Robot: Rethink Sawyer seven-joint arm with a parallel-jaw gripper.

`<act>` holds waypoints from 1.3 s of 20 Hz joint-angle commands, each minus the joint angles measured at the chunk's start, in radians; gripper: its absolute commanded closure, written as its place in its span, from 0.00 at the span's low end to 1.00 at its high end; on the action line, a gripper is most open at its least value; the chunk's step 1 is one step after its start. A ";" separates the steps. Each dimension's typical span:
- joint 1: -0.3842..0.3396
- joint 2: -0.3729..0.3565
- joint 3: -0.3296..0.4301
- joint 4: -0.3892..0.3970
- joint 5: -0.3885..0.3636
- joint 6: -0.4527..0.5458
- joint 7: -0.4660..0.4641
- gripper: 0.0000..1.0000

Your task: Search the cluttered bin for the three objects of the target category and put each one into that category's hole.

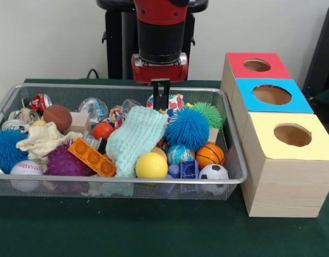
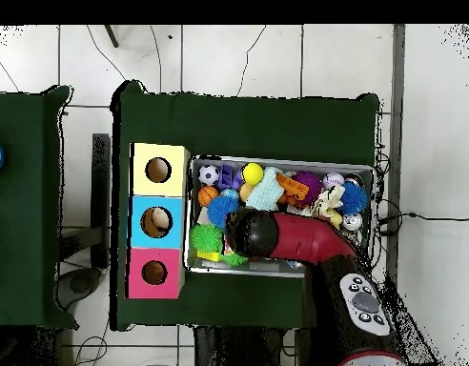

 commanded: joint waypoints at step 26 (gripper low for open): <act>-0.011 0.162 0.041 -0.148 -0.198 -0.123 0.062 0.00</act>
